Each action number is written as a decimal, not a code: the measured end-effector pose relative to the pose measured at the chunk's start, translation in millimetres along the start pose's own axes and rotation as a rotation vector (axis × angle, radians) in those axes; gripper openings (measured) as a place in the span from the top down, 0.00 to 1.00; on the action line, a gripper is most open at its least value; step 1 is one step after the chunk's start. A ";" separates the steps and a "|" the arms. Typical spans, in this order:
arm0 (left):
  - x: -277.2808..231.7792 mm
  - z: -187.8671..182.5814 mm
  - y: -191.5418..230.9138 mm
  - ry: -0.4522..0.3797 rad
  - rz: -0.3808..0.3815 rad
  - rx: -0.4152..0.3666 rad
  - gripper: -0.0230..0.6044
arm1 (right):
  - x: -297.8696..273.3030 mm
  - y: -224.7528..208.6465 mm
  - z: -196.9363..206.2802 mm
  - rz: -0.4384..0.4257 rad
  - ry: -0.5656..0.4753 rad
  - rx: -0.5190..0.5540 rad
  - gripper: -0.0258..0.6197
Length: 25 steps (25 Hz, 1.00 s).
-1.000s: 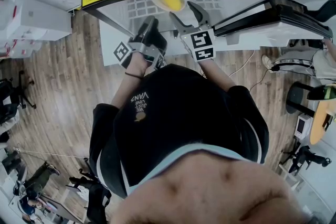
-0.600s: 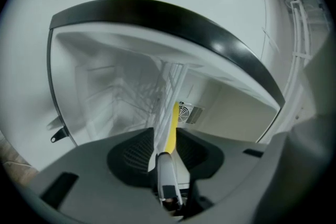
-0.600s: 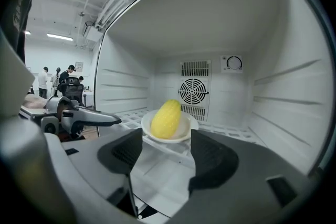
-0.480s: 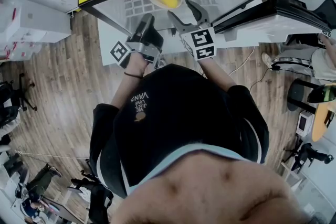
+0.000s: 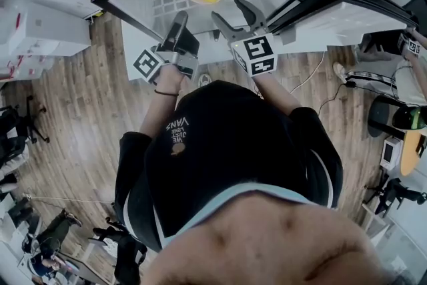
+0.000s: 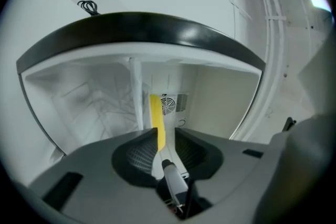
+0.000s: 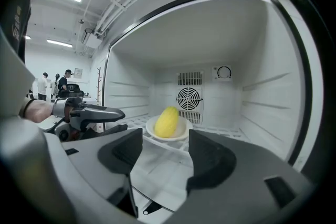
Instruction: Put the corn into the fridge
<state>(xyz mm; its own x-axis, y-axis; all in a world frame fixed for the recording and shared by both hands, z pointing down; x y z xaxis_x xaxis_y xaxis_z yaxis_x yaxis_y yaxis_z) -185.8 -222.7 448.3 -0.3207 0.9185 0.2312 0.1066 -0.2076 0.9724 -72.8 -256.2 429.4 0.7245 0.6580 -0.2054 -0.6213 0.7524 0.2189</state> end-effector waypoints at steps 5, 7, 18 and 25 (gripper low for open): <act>3.1 9.1 -10.2 0.024 0.002 -0.080 0.82 | 13.0 1.5 0.3 -0.006 -0.011 -0.021 0.52; 4.4 13.4 -13.7 0.034 0.001 -0.122 0.83 | 18.5 1.9 2.1 -0.006 -0.013 -0.028 0.52; 26.5 34.0 -25.4 0.041 -0.018 -0.380 0.88 | 49.3 11.4 13.2 -0.022 -0.017 -0.046 0.53; 43.8 45.1 -25.3 0.032 -0.057 -0.496 0.88 | 65.7 19.5 15.8 -0.043 -0.020 -0.050 0.56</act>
<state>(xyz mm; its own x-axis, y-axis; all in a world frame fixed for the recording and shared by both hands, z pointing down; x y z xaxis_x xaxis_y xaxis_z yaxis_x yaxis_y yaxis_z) -160.1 -162.0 432.4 -0.3426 0.9240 0.1701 -0.3700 -0.2991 0.8795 -32.6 -198.7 435.2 0.7564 0.6246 -0.1941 -0.6032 0.7809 0.1623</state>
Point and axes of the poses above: the fingertips, and each gripper's own axes: x backward along the fingers, y to its left, z out of its underside, the point moved 1 cm from there along x, backward along the fingers, and after that the axes turned 9 degrees about x, right-handed, at the moved point
